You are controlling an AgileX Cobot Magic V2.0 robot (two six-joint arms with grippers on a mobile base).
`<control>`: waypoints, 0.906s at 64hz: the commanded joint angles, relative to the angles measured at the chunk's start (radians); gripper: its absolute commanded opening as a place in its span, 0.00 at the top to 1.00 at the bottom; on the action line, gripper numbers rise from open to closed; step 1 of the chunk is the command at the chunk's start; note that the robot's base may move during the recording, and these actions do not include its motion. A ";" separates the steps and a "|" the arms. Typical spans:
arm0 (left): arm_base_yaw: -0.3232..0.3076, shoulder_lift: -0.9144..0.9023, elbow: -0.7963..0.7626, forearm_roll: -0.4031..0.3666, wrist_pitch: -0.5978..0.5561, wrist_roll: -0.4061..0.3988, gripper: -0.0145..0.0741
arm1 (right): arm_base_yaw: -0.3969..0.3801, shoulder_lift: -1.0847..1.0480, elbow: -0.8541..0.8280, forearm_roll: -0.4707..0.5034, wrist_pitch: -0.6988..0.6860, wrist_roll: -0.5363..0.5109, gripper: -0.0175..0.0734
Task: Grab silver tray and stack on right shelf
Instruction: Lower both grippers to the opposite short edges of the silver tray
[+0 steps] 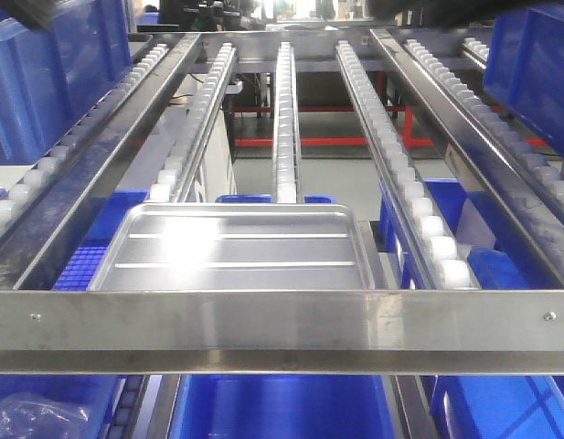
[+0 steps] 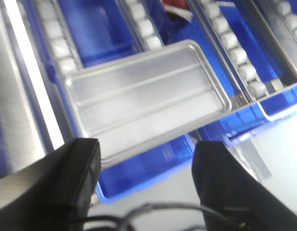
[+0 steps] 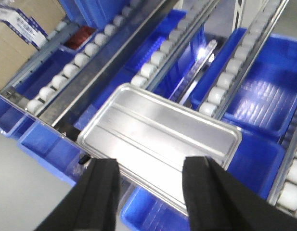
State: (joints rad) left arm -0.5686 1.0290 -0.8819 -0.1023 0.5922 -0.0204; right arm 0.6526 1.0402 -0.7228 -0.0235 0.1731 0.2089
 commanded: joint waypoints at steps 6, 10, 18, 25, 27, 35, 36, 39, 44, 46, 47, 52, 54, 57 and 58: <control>0.018 0.102 -0.096 -0.068 -0.002 -0.004 0.46 | -0.020 0.108 -0.152 0.043 0.148 0.048 0.35; 0.034 0.156 -0.148 -0.056 0.063 -0.004 0.46 | -0.048 0.157 -0.217 0.043 0.278 0.097 0.35; 0.040 0.278 -0.256 0.079 0.203 -0.108 0.46 | -0.119 0.254 -0.335 0.024 0.454 0.194 0.35; 0.040 0.382 -0.329 0.207 0.295 -0.258 0.46 | -0.147 0.333 -0.414 0.018 0.513 0.212 0.35; 0.040 0.410 -0.348 0.216 0.300 -0.283 0.46 | -0.147 0.351 -0.431 0.010 0.513 0.212 0.35; 0.040 0.498 -0.390 0.208 0.285 -0.334 0.46 | -0.148 0.440 -0.494 -0.019 0.515 0.214 0.35; 0.040 0.506 -0.393 0.208 0.285 -0.339 0.46 | -0.150 0.454 -0.499 -0.019 0.519 0.214 0.35; 0.040 0.529 -0.394 0.208 0.273 -0.348 0.46 | -0.154 0.481 -0.518 -0.019 0.530 0.214 0.35; 0.040 0.558 -0.394 0.208 0.242 -0.348 0.46 | -0.155 0.527 -0.538 -0.023 0.540 0.214 0.35; 0.040 0.567 -0.394 0.208 0.229 -0.348 0.46 | -0.155 0.544 -0.543 -0.025 0.535 0.214 0.35; 0.040 0.572 -0.394 0.208 0.222 -0.350 0.46 | -0.155 0.551 -0.543 -0.026 0.532 0.214 0.35; 0.040 0.600 -0.394 0.208 0.186 -0.354 0.47 | -0.155 0.586 -0.543 -0.026 0.500 0.214 0.35; 0.040 0.608 -0.394 0.208 0.176 -0.354 0.47 | -0.155 0.599 -0.543 -0.026 0.489 0.214 0.35; 0.040 0.621 -0.394 0.208 0.161 -0.366 0.47 | -0.155 0.623 -0.543 -0.026 0.471 0.214 0.35; 0.040 0.625 -0.394 0.208 0.156 -0.371 0.47 | -0.155 0.630 -0.543 -0.026 0.464 0.214 0.35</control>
State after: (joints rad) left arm -0.5284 1.6770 -1.2417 0.0991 0.8074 -0.3652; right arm 0.5035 1.6810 -1.2297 -0.0367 0.7076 0.4237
